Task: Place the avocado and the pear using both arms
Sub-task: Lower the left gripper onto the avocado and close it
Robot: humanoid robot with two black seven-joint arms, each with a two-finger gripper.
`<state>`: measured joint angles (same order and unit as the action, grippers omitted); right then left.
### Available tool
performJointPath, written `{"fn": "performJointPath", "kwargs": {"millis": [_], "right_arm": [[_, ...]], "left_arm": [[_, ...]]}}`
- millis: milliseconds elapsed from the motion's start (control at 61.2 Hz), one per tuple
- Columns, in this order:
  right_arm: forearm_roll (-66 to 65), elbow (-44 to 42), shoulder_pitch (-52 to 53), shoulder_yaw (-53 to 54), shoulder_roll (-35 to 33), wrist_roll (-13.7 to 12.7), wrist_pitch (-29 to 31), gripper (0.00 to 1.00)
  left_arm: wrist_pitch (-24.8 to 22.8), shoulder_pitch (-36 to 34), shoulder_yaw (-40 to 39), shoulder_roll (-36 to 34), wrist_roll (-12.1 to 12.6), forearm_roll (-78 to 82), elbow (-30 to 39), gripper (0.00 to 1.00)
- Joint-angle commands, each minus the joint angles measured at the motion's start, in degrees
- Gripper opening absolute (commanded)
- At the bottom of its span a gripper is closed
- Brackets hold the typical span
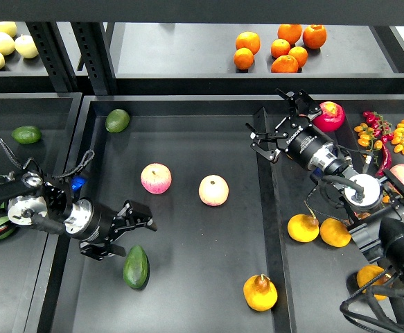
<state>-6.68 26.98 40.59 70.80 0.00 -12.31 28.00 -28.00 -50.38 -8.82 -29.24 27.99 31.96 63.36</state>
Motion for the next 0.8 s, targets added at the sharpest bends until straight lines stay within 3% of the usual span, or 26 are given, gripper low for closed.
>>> {"fn": "performJointPath", "kwargs": {"millis": [0, 784], "right_arm": [[0.0, 0.1, -0.1, 0.1, 0.0, 0.1, 0.0, 1.00], [0.0, 0.1, -0.4, 0.0, 0.0, 0.1, 0.0, 1.00]], "left_arm": [[0.0, 0.6, 0.1, 0.3, 0.0, 4.2, -0.9, 0.99], [0.0, 3.3, 0.9, 6.8, 0.0, 12.2, -7.3, 0.99]]}}
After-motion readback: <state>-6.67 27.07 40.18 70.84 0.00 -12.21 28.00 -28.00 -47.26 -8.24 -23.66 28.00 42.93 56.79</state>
